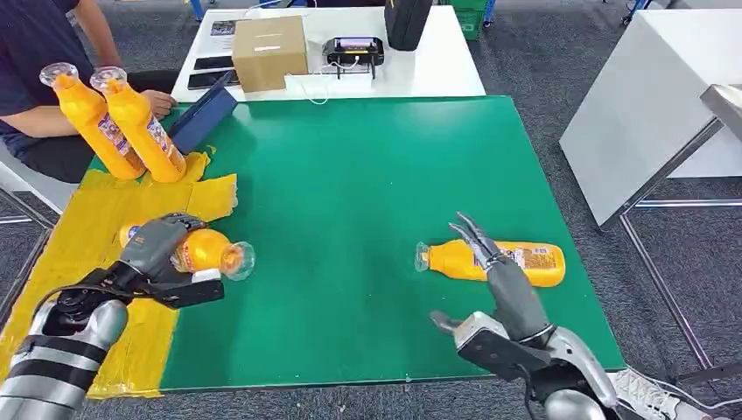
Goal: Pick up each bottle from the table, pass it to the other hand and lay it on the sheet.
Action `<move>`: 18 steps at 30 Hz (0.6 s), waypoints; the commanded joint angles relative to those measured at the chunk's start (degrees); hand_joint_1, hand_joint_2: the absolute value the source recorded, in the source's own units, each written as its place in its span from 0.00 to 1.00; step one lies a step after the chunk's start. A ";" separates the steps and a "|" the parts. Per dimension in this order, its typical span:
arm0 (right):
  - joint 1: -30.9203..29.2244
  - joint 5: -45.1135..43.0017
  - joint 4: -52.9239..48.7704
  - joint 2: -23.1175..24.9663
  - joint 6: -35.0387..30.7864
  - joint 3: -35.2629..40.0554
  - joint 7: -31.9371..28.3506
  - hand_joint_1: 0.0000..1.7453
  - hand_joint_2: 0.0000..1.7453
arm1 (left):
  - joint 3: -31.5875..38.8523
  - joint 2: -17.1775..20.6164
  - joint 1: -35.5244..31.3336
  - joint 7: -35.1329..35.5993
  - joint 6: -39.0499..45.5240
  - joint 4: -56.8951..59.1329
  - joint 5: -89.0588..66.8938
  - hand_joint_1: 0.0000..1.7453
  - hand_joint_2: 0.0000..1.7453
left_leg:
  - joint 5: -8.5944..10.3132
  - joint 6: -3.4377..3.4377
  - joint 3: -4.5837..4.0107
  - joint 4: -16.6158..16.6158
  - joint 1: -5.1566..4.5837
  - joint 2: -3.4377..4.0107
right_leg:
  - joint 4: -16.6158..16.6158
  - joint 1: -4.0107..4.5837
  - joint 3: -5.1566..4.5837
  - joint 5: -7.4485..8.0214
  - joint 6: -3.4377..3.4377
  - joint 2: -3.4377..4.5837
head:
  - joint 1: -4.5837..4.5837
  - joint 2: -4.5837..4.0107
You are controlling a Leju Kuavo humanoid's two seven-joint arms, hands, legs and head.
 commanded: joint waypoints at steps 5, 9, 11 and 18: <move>-1.16 -0.06 4.35 -5.46 3.89 -6.77 3.25 0.00 1.00 | -16.60 3.58 -13.01 -4.70 -9.03 26.66 4.04 0.00 0.00 | -0.06 -0.05 0.29 0.01 0.08 -0.30 | -0.04 0.03 0.39 -0.11 -0.10 0.14 | -0.02 0.00; -7.40 -0.05 17.84 -9.24 10.95 -7.91 8.59 0.00 1.00 | -17.78 1.86 -15.00 -3.74 -8.52 26.37 6.93 0.00 0.00 | -0.04 0.00 0.27 -0.02 0.04 -0.10 | -0.08 0.01 0.38 -0.02 -0.05 0.23 | -0.04 0.00; -9.57 -0.27 23.52 -9.35 11.50 -8.57 7.63 0.00 1.00 | -18.15 1.39 -15.55 -3.77 -8.36 26.28 7.90 0.00 0.00 | -0.02 0.01 0.19 0.04 0.09 -0.07 | -0.09 0.06 0.31 0.03 -0.03 0.21 | 0.00 0.00; -11.92 0.91 30.86 -10.45 12.77 -9.35 6.86 0.00 1.00 | -15.67 2.13 -13.59 -6.23 -7.71 22.08 14.72 0.00 0.00 | 0.02 0.06 0.24 -0.01 0.01 -0.08 | -0.11 -0.02 0.34 0.05 -0.03 0.26 | -0.02 0.00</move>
